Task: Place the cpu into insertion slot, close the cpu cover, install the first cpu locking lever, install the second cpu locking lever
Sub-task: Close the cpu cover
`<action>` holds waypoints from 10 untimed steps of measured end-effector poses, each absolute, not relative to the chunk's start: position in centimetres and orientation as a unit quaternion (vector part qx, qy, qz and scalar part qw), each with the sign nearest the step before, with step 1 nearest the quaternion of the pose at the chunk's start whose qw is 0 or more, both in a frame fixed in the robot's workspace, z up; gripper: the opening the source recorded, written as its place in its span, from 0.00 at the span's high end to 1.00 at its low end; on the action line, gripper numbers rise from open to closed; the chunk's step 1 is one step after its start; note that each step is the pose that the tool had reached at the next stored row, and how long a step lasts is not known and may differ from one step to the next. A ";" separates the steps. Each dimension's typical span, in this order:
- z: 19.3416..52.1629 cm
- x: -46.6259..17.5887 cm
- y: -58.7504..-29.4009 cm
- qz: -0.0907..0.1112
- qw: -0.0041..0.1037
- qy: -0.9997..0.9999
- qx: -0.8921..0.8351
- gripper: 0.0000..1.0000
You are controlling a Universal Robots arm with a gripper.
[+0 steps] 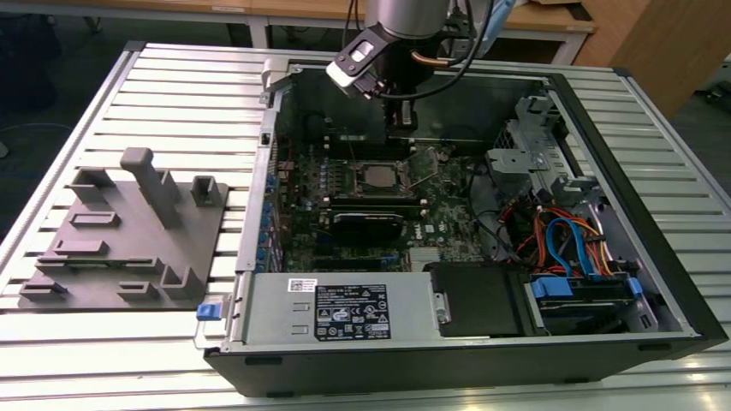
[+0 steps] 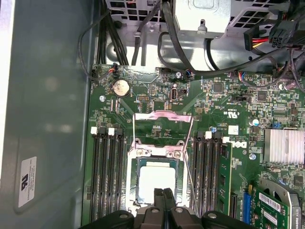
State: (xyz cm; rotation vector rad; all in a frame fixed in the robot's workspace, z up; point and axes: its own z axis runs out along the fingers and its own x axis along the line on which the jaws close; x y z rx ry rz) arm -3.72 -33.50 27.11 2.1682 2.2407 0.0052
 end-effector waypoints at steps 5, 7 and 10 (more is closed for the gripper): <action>27.1 -3.0 -33.5 0.002 0.012 0.719 0.695 0.90; 27.1 -2.9 -33.5 0.002 0.012 0.719 0.695 0.90; 27.1 -2.7 -33.5 0.002 0.012 0.719 0.695 0.90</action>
